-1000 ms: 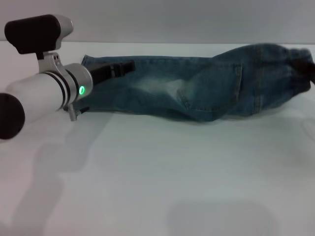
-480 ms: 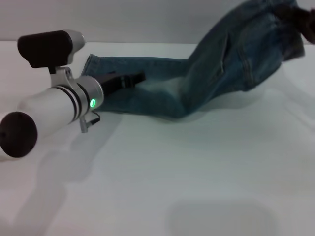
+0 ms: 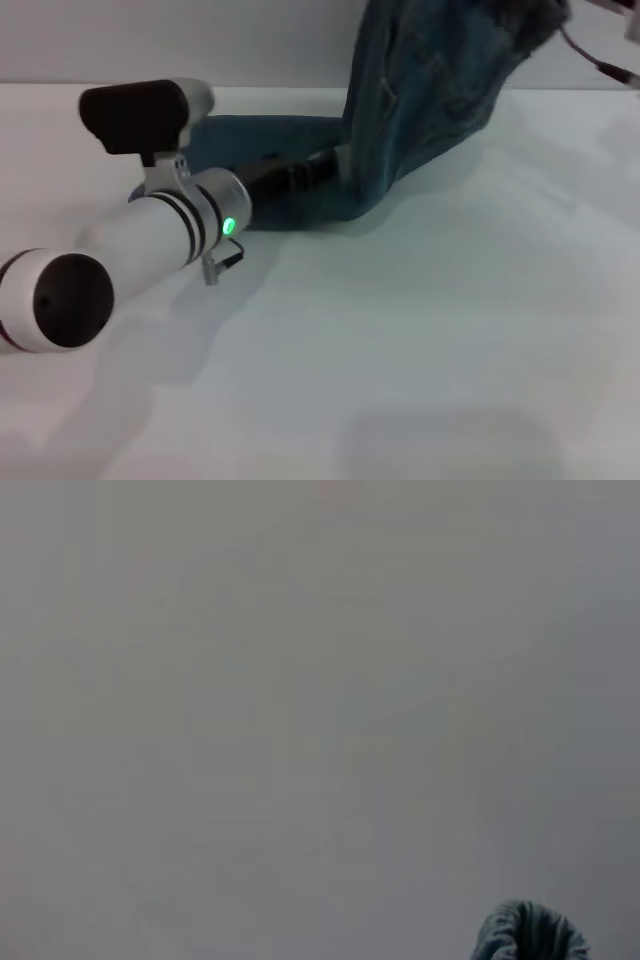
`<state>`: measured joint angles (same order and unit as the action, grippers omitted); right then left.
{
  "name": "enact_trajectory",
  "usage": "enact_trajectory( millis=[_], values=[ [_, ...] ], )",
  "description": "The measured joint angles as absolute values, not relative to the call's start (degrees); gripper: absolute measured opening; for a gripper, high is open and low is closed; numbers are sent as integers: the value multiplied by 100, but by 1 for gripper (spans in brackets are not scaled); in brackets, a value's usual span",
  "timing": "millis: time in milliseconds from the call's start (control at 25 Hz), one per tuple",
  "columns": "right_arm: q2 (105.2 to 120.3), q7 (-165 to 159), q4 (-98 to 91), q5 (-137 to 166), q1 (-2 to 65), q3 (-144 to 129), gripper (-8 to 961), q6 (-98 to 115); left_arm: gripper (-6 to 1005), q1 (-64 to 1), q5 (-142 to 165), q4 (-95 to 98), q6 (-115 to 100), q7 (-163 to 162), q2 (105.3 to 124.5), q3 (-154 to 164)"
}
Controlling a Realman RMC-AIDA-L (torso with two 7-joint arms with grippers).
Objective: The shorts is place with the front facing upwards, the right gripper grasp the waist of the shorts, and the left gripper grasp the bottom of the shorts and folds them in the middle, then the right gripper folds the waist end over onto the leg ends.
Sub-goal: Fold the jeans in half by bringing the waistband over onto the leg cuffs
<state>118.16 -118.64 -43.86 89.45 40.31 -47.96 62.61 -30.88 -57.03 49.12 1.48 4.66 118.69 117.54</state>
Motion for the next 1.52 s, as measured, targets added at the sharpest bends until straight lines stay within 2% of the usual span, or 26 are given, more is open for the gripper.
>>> enact_trajectory(
  millis=[160, 320, 1520],
  values=[
    [11818, -11865, -4151, 9102, 4455, -5004, 64, 5984, 833, -3141, -5797, 4923, 127, 424, 11876, 11972],
    [11815, -11846, -4042, 9107, 4565, -5096, 64, 5907, 833, -3220, -5839, 4937, 115, 283, 11882, 12208],
    [11891, -11825, -3746, 9060, 4817, -5910, 64, 5774, 833, -3551, -5868, 5152, -483, -366, 11909, 13455]
  ],
)
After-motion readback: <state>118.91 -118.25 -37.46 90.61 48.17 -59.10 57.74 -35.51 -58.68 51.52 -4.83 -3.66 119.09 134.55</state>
